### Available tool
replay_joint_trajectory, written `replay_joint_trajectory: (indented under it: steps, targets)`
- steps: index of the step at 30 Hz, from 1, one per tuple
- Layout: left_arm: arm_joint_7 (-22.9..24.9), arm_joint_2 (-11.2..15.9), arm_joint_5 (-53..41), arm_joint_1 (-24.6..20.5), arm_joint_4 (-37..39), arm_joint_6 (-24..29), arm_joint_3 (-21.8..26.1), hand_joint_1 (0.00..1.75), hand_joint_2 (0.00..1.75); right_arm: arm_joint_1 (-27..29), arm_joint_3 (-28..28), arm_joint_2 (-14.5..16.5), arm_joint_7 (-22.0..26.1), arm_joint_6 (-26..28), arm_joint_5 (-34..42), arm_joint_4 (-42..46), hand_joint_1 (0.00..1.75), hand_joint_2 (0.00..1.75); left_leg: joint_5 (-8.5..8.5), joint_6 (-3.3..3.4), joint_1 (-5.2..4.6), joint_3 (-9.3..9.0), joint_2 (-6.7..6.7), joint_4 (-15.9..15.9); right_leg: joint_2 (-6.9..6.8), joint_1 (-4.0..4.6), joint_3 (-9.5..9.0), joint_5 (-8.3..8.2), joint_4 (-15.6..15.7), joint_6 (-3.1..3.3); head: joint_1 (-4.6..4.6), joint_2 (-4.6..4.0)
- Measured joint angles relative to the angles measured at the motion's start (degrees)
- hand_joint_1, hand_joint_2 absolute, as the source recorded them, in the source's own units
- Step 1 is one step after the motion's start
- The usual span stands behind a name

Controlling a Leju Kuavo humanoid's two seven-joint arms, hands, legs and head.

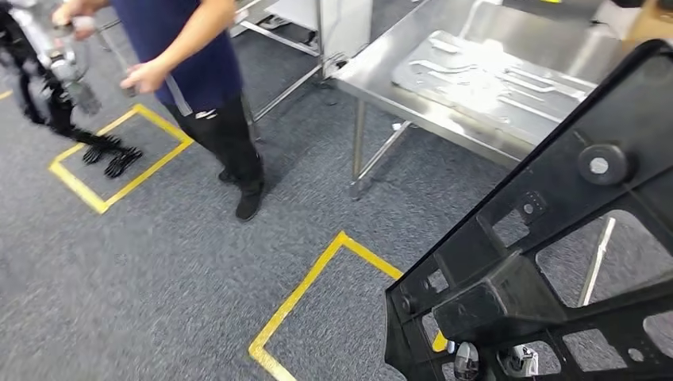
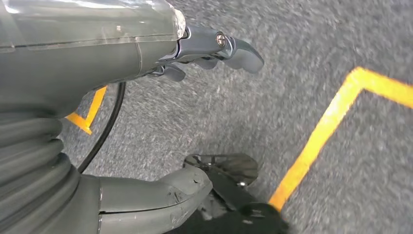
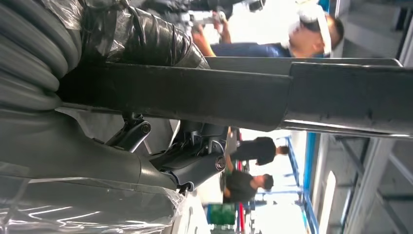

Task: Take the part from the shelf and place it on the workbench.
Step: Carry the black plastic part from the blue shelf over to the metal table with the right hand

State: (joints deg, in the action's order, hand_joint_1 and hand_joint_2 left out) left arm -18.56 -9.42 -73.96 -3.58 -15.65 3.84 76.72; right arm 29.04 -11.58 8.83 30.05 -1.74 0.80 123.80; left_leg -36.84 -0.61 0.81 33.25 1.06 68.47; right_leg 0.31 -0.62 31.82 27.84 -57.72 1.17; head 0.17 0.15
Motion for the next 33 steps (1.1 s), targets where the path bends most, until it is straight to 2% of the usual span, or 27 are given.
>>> replay_joint_trajectory:
  steps: [1,2,3,4,6,7,8,9,10,11,13,15,16,17,18,19,20,21,23,24,26,27,28,30,31,32,33]
  targets:
    - [0.02,0.0,-0.01,0.11,0.0,-0.01,0.0,0.0,1.75,-0.01,-0.02,0.0,-0.04,0.01,0.02,0.0,1.75,1.75,-1.06,-0.05,0.0,1.76,-0.47,3.43,0.83,0.05,0.01,0.0,-0.06,0.04,0.0,0.0]
    - [0.03,0.0,-0.01,0.2,0.0,-0.02,0.0,0.0,1.75,0.0,-0.02,0.0,-0.06,0.03,0.03,0.0,1.75,1.75,-1.0,-0.04,-0.01,2.84,-0.65,5.18,1.68,0.1,0.01,0.02,-0.15,0.06,0.0,0.0]
    - [0.03,0.01,-0.02,0.25,0.0,-0.04,0.0,0.0,1.75,-0.01,-0.03,0.0,-0.08,0.04,0.05,0.0,1.75,1.75,0.3,0.04,-0.01,2.88,-0.74,4.58,2.52,0.12,-0.01,0.06,-0.29,0.04,0.0,0.0]
    - [0.02,0.01,-0.02,0.25,0.0,-0.05,0.0,0.0,1.75,-0.02,-0.03,-0.01,-0.1,0.07,0.05,0.0,1.75,1.75,2.51,0.19,0.0,2.0,-1.09,1.92,3.37,0.13,-0.03,0.13,-0.47,0.0,0.0,0.0]
    - [0.01,0.08,-0.04,0.25,-0.02,-0.1,0.01,0.0,1.75,-0.07,-0.03,-0.02,-0.14,0.13,0.05,-0.01,1.75,1.75,6.52,0.72,0.07,-0.76,-3.64,-5.61,4.89,0.14,0.1,0.36,-0.95,-0.28,0.01,0.0]
    - [0.02,0.13,-0.05,0.25,-0.04,-0.13,0.01,0.0,1.75,-0.11,-0.03,-0.03,-0.18,0.17,0.05,-0.01,1.75,1.75,7.47,0.95,0.1,-1.78,-4.94,-8.25,5.59,0.09,0.32,0.41,-1.16,-0.54,0.0,0.0]
    - [0.03,0.17,-0.11,0.23,-0.07,-0.16,0.01,0.0,1.75,-0.14,-0.05,-0.04,-0.23,0.24,0.05,-0.02,1.75,1.75,7.66,1.17,0.07,-2.27,-5.87,-9.59,6.24,0.0,0.61,0.38,-1.28,-0.88,0.0,0.0]
    - [0.04,0.2,-0.18,0.18,-0.09,-0.18,0.01,0.0,1.75,-0.16,-0.08,-0.05,-0.3,0.34,0.05,-0.02,1.75,1.75,7.52,1.35,0.02,-2.39,-5.99,-9.87,6.91,-0.11,0.87,0.24,-1.28,-1.29,0.0,0.0]
    - [0.05,0.14,-0.23,0.11,-0.1,-0.2,0.0,0.0,1.75,-0.15,-0.11,-0.07,-0.37,0.46,0.05,-0.02,1.75,1.75,7.65,1.6,0.07,-2.5,-5.34,-10.13,7.63,-0.14,1.08,0.02,-1.11,-1.74,-0.01,0.0]
    - [0.05,0.08,-0.32,0.06,-0.14,-0.24,0.0,0.0,1.75,-0.09,-0.13,-0.09,-0.45,0.58,0.05,0.0,1.75,1.75,7.88,1.95,0.18,-2.61,-4.6,-10.51,7.56,-0.11,1.2,0.04,-1.14,-2.1,0.01,0.0]
    - [0.05,-0.04,-0.4,0.09,-0.24,-0.33,0.01,0.0,1.75,-0.21,-0.15,-0.2,-0.64,0.75,0.01,0.04,1.75,1.75,8.34,2.7,0.51,-2.86,-2.87,-11.31,4.91,0.18,2.46,1.75,-3.58,-2.65,0.07,0.0]
    - [0.07,-0.04,-0.45,0.27,-0.3,-0.43,0.01,0.0,1.75,-0.46,-0.19,-0.4,-0.89,0.87,-0.06,0.04,1.75,1.75,8.39,3.09,0.42,-2.93,-1.08,-11.51,1.32,0.1,5.61,5.39,-10.16,-3.05,0.13,0.0]
    - [0.09,-0.03,-0.47,0.37,-0.31,-0.47,0.01,0.0,1.75,-0.53,-0.21,-0.51,-1.0,0.94,-0.09,0.02,1.75,1.75,8.32,3.16,0.34,-2.93,-0.16,-11.49,0.55,-0.04,7.29,6.76,-13.63,-3.27,0.13,0.0]
    - [0.11,-0.03,-0.48,0.42,-0.31,-0.52,0.02,0.0,1.75,-0.54,-0.22,-0.61,-1.07,0.98,-0.1,-0.01,1.75,1.75,8.23,3.18,0.28,-2.97,0.72,-11.48,0.16,-0.18,8.28,7.17,-15.73,-3.46,0.13,0.0]
    - [0.14,-0.03,-0.5,0.41,-0.31,-0.55,0.02,0.0,1.75,-0.53,-0.22,-0.72,-1.09,1.01,-0.1,-0.04,1.75,1.75,8.13,3.15,0.26,-3.06,1.53,-11.47,-0.09,-0.31,8.24,6.48,-15.79,-3.59,0.13,0.0]
    - [0.16,-0.04,-0.52,0.35,-0.31,-0.58,0.02,0.0,1.75,-0.53,-0.22,-0.81,-1.12,1.04,-0.1,-0.08,1.75,1.75,7.99,3.06,0.26,-3.21,2.26,-11.46,-0.45,-0.41,7.08,4.87,-13.7,-3.64,0.13,0.0]
    - [0.17,-0.07,-0.55,0.28,-0.31,-0.61,0.01,0.0,1.75,-0.54,-0.23,-0.88,-1.13,1.04,-0.1,-0.1,1.75,1.75,7.85,2.9,0.26,-3.45,2.9,-11.45,-1.18,-0.46,5.03,2.84,-10.01,-3.57,0.13,0.0]
    - [0.19,-0.1,-0.58,0.24,-0.31,-0.63,0.01,0.0,1.75,-0.57,-0.23,-0.92,-1.14,1.04,-0.11,-0.11,1.75,1.75,7.65,2.66,0.17,-3.71,3.46,-11.42,-2.58,-0.31,2.84,1.38,-5.99,-3.34,0.13,0.0]
    - [0.22,-0.14,-0.63,0.22,-0.31,-0.65,0.0,0.0,1.75,-0.7,-0.27,-0.94,-1.2,1.2,-0.15,-0.11,1.75,1.75,7.25,2.05,-0.07,-4.12,4.43,-11.33,-4.42,0.18,0.26,0.08,-1.07,-2.59,0.12,0.0]
    - [0.27,-0.14,-0.67,0.18,-0.31,-0.65,0.0,0.0,1.75,-0.74,-0.29,-0.97,-1.28,1.39,-0.18,-0.11,1.75,1.75,7.11,1.74,-0.19,-4.3,4.97,-11.33,-4.59,0.44,0.07,0.21,-0.44,-2.22,0.11,0.0]
    - [0.38,-0.13,-0.78,0.02,-0.31,-0.66,0.0,0.0,1.75,-0.73,-0.33,-1.02,-1.54,1.78,-0.25,-0.1,1.75,1.75,6.81,1.17,-0.17,-4.65,5.73,-11.32,-3.21,0.39,0.24,0.01,-0.25,-1.57,0.1,0.0]
    - [0.44,-0.13,-0.84,-0.03,-0.31,-0.66,0.0,0.0,1.75,-0.73,-0.38,-1.05,-1.67,1.92,-0.27,-0.1,1.75,1.75,6.29,0.88,-0.07,-4.57,4.97,-10.81,-2.6,0.21,0.2,-0.15,-0.03,-1.2,0.1,0.0]
    - [0.49,-0.13,-0.89,-0.04,-0.32,-0.67,0.0,0.0,1.75,-0.8,-0.47,-1.07,-1.77,2.06,-0.3,-0.1,1.75,1.75,5.2,0.62,0.05,-4.02,3.58,-9.36,-2.04,0.02,0.13,-0.34,0.2,-0.8,0.09,0.0]
    - [0.61,-0.13,-0.94,0.12,-0.34,-0.69,0.0,0.0,1.75,-0.96,-0.75,-1.1,-1.89,2.79,-0.7,-0.11,1.75,1.75,1.62,0.26,0.24,-1.05,0.34,-2.87,-1.09,-0.14,0.12,-0.51,0.37,-0.25,0.07,0.0]
    - [0.68,-0.13,-0.95,0.22,-0.34,-0.73,0.0,0.0,1.75,-1.01,-0.86,-1.13,-1.97,3.28,-1.05,-0.11,1.75,1.75,-0.03,0.16,0.26,0.91,-0.37,1.1,-0.61,-0.09,0.16,-0.51,0.32,-0.1,0.07,0.0]
    - [0.76,-0.13,-0.95,0.32,-0.35,-0.77,0.0,0.0,1.75,-1.01,-0.92,-1.14,-2.05,3.75,-1.42,-0.11,1.75,1.75,-0.78,0.11,0.26,2.5,-0.62,4.08,-0.11,-0.04,0.15,-0.47,0.25,-0.04,0.07,0.0]
    - [0.82,-0.13,-0.94,0.4,-0.35,-0.8,0.0,0.0,1.75,-1.0,-0.92,-1.15,-2.11,4.03,-1.72,-0.12,1.75,1.75,-0.36,0.1,0.26,3.27,-0.68,5.12,0.38,-0.01,0.11,-0.41,0.16,-0.03,0.07,0.0]
